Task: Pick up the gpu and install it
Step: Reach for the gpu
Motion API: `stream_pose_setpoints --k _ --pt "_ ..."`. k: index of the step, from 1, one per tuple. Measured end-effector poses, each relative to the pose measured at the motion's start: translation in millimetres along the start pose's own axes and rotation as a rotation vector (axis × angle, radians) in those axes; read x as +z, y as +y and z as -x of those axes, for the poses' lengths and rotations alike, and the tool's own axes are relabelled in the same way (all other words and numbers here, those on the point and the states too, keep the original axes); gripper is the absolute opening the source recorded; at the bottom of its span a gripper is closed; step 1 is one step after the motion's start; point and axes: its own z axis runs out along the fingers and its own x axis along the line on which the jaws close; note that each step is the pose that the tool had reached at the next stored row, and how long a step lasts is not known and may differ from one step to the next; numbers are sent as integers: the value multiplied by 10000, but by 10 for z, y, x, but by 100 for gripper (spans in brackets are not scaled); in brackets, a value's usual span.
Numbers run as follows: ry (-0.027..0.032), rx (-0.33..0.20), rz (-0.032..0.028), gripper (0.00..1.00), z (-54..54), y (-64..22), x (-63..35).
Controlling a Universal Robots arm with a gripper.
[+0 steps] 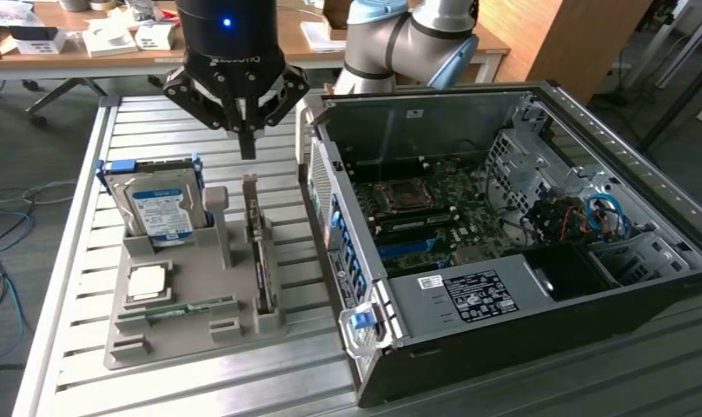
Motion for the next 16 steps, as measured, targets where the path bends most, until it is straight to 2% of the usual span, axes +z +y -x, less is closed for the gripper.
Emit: stream_pose_setpoints --k 8,16 --pt "0 0 1 11 -15 -133 -6" --pt "0 0 -1 11 -26 -178 -7"
